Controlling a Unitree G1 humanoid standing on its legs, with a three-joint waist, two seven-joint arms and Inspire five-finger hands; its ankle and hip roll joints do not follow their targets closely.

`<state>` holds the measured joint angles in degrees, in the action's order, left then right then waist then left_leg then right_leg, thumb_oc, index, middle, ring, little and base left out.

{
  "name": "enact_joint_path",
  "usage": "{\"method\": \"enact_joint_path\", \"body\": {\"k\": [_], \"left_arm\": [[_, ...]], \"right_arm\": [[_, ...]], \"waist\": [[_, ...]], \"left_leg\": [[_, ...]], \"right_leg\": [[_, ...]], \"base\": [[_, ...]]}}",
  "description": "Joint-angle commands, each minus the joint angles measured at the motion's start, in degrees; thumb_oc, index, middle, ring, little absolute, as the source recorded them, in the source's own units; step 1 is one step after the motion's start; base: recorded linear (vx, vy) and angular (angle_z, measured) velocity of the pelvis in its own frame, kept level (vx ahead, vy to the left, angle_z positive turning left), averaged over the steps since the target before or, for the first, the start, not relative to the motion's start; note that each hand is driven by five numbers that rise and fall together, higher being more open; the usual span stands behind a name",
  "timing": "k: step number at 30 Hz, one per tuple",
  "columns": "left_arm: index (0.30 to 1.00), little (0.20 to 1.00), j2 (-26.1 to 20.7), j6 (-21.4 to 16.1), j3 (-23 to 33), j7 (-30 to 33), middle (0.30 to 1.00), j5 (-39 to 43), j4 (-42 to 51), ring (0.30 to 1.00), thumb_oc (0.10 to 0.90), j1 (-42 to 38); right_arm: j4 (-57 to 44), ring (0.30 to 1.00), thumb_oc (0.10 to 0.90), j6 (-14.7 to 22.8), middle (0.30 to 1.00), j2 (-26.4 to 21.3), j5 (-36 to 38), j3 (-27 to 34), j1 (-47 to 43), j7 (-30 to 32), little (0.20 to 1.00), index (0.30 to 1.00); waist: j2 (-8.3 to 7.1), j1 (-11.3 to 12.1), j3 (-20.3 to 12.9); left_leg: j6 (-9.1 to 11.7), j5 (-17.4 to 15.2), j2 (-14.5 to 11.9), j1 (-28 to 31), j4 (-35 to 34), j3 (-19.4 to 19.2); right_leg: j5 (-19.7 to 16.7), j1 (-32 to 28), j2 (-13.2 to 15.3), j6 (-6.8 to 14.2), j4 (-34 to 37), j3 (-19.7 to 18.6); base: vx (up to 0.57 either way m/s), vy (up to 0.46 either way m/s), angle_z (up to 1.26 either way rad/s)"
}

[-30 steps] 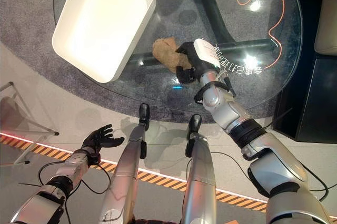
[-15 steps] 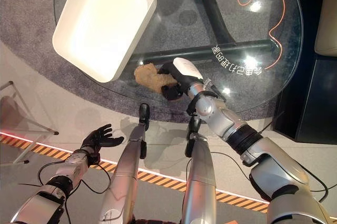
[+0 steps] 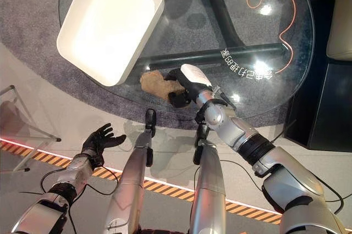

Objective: Wipe the table with a cloth and put it in the basket.

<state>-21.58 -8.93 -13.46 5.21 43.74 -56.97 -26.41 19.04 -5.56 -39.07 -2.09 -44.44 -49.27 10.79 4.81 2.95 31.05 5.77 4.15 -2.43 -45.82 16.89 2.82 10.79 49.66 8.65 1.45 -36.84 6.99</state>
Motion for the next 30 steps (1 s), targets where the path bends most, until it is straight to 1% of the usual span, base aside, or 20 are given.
{"method": "enact_joint_path", "body": {"k": [1,5,7,10,11,14,15,16,18,21,22,24,26,30], "left_arm": [[0.900,0.900,-1.1,-5.7,5.5,6.6,0.900,9.8,0.1,0.900,0.800,1.9],[0.900,0.900,-1.8,-9.4,11.0,9.3,0.900,15.3,2.4,0.900,0.800,1.2],[0.900,0.900,-2.3,-13.3,13.5,11.9,0.900,17.7,6.7,0.900,0.800,0.4],[0.900,0.900,-3.0,-17.3,14.7,15.0,0.900,17.0,11.3,0.900,0.800,-1.2],[0.900,0.900,-3.3,-17.8,15.0,16.1,0.900,17.0,13.2,0.900,0.800,-1.7],[0.900,0.900,-3.5,-21.4,16.5,19.0,0.900,17.3,18.5,0.900,0.800,-2.7],[0.900,0.900,-3.1,-22.2,16.8,19.9,0.900,17.0,20.8,0.900,0.800,-2.5],[0.900,0.900,-3.0,-22.1,16.8,20.3,0.900,16.8,21.3,0.900,0.800,-2.4],[0.900,0.900,-1.6,-23.4,17.4,23.2,0.900,15.6,25.9,0.900,0.800,-2.0],[0.900,0.900,1.0,-25.8,18.1,25.6,0.900,11.9,32.2,0.900,0.800,-1.5],[0.900,0.900,1.4,-26.6,18.3,25.6,0.900,10.5,33.5,0.900,0.800,-1.5],[0.900,0.900,1.5,-26.6,18.3,25.7,0.900,10.2,33.9,0.900,0.800,-1.5],[0.900,0.900,1.6,-27.5,18.2,25.1,0.900,8.1,37.4,0.900,0.800,-1.4],[0.900,0.900,2.0,-28.0,17.7,20.3,0.900,6.1,44.8,0.900,0.800,-0.4]], "right_arm": [[-7.4,0.300,0.100,7.5,0.300,2.4,1.8,6.4,-2.4,8.1,0.200,0.300],[-6.6,0.300,0.100,8.9,0.300,4.0,4.2,11.6,-1.3,13.2,0.200,0.300],[-7.3,0.300,0.100,10.8,0.300,5.0,5.8,15.6,0.1,15.8,0.200,0.300],[-9.7,0.300,0.100,10.9,0.300,5.4,5.3,18.5,1.2,16.8,0.200,0.300],[-10.5,0.300,0.100,10.8,0.300,5.3,5.0,19.2,1.5,16.9,0.200,0.300],[-12.8,0.300,0.100,11.4,0.300,5.2,4.5,21.1,2.7,17.5,0.200,0.300],[-13.5,0.300,0.100,11.8,0.300,5.2,4.5,21.8,3.2,17.8,0.200,0.300],[-13.6,0.300,0.100,11.8,0.300,5.2,4.4,21.9,3.4,17.8,0.200,0.300],[-15.2,0.300,0.100,12.2,0.300,5.6,4.2,23.5,4.4,18.3,0.200,0.300],[-17.4,0.300,0.100,13.7,0.300,6.5,4.7,26.1,5.8,18.3,0.200,0.300],[-18.0,0.300,0.100,14.2,0.300,6.7,4.8,26.8,6.0,18.1,0.200,0.300],[-18.2,0.300,0.100,14.2,0.300,6.7,4.8,26.9,6.1,18.0,0.200,0.300],[-19.8,0.300,0.100,15.0,0.300,6.8,4.9,27.8,6.7,17.5,0.200,0.300],[-23.2,0.300,0.100,16.2,0.300,7.5,4.2,29.6,8.2,16.2,0.200,0.300]], "waist": [[-1.12,0.5,-1.3],[-1.77,0.7,-1.3],[-2.25,0.6,-1.3],[-2.53,0.4,-1.3],[-2.54,0.3,-1.3],[-2.49,0.1,-1.3],[-2.52,0.2,-1.3],[-2.52,0.2,-1.3],[-2.57,0.3,-1.3],[-2.52,0.4,-1.3],[-2.56,0.4,-1.3],[-2.56,0.4,-1.3],[-2.64,0.3,-1.3],[-2.72,0.4,-1.3]], "left_leg": [[-3.5,-3.8,3.8,1.2,5.7,-3.0],[-3.5,-4.1,3.5,1.2,6.2,-2.4],[-3.6,-4.2,3.4,0.9,6.6,-2.1],[-3.8,-4.3,3.5,0.3,7.0,-1.8],[-3.9,-4.4,3.6,0.3,7.0,-1.7],[-4.0,-4.5,3.8,0.1,7.0,-1.6],[-4.0,-4.6,3.9,0.0,7.1,-1.6],[-4.0,-4.6,3.9,0.0,7.1,-1.6],[-4.1,-4.7,4.2,-0.2,7.0,-1.4],[-4.2,-5.2,4.5,0.1,7.1,-1.1],[-4.2,-5.3,4.5,0.2,7.2,-1.2],[-4.2,-5.3,4.5,0.2,7.2,-1.2],[-4.2,-5.3,4.6,0.3,7.2,-1.3],[-4.3,-5.5,4.8,0.6,7.3,-1.0]], "right_leg": [[-5.6,-2.5,-3.1,0.9,7.3,3.1],[-5.3,-2.7,-3.2,0.8,6.7,3.1],[-5.2,-2.4,-3.4,0.8,6.2,3.0],[-5.3,-2.0,-3.6,0.7,6.0,2.7],[-5.3,-1.9,-3.6,0.7,5.9,2.6],[-5.2,-1.7,-3.8,0.7,6.0,2.3],[-5.2,-1.7,-3.7,0.7,6.1,2.3],[-5.2,-1.7,-3.7,0.7,6.1,2.3],[-5.3,-1.6,-3.8,0.8,6.2,2.2],[-5.1,-2.0,-3.7,0.9,6.1,2.2],[-5.0,-2.2,-3.6,0.9,6.1,2.3],[-5.0,-2.2,-3.6,0.9,6.1,2.3],[-5.1,-2.5,-3.6,1.0,6.4,2.3],[-5.2,-2.8,-3.6,1.1,6.6,2.2]], "base": [[0.00,0.000,0.00],[0.00,0.000,0.00],[0.00,0.000,0.00],[0.00,0.000,0.00],[0.00,0.000,0.00],[0.00,0.000,0.00],[0.00,0.000,0.00],[0.00,0.000,0.00],[0.00,-0.016,0.00],[0.00,-0.021,0.00],[0.00,0.000,0.00],[0.00,0.000,0.00],[0.00,0.000,0.00],[0.00,0.000,0.00]]}}
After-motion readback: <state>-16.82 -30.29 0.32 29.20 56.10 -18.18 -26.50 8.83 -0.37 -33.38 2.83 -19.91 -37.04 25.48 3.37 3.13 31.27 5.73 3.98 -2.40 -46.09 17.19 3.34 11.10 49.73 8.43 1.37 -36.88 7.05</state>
